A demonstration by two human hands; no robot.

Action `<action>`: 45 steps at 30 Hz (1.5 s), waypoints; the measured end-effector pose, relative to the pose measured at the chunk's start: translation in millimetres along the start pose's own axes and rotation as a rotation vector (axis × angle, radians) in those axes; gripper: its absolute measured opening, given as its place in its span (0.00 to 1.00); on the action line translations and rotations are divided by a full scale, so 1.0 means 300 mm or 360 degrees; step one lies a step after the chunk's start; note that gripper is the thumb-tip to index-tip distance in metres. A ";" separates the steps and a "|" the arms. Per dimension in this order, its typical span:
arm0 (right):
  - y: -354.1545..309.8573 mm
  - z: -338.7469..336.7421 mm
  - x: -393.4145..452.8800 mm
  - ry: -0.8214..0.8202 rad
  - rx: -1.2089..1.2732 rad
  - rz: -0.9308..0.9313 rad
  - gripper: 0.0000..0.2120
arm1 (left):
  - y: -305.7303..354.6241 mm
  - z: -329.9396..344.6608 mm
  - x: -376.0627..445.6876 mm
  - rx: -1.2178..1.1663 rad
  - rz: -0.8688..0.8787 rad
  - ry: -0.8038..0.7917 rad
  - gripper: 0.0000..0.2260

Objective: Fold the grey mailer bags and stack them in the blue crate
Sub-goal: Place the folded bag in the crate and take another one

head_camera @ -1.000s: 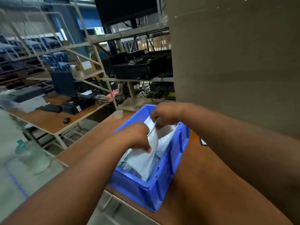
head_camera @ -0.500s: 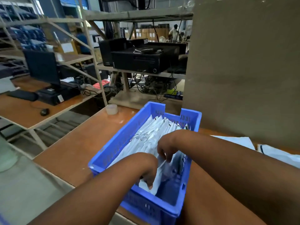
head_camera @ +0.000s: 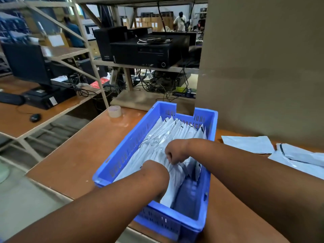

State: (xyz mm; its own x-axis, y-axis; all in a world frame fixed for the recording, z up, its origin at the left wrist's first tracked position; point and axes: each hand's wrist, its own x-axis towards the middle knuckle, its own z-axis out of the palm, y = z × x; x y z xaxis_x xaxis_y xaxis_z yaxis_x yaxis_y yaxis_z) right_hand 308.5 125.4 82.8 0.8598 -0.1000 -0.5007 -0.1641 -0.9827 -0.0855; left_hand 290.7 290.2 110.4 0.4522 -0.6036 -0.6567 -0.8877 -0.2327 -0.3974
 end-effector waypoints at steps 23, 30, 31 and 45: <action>0.080 0.031 -0.070 -0.0418 -0.0530 0.0032 0.18 | 0.029 -0.029 0.175 0.0395 0.0693 0.0493 0.28; 0.102 -0.014 -0.087 -0.0351 -0.0706 0.0398 0.15 | 0.061 0.007 0.199 0.0556 0.0598 0.0307 0.36; 0.107 -0.012 -0.085 -0.0357 -0.0701 0.0410 0.11 | 0.068 0.002 0.193 0.0555 0.0577 0.0298 0.36; 0.074 0.018 -0.064 -0.0485 -0.0729 0.0416 0.14 | 0.066 -0.024 0.197 0.0335 0.0554 0.0180 0.36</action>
State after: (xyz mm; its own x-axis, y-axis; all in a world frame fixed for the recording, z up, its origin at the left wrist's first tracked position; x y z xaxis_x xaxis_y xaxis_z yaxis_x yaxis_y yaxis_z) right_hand 285.7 106.4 85.8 0.6311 -0.3643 -0.6848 -0.0680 -0.9054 0.4190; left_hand 299.2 244.5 68.3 0.1058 -0.7013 -0.7050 -0.9434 0.1534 -0.2941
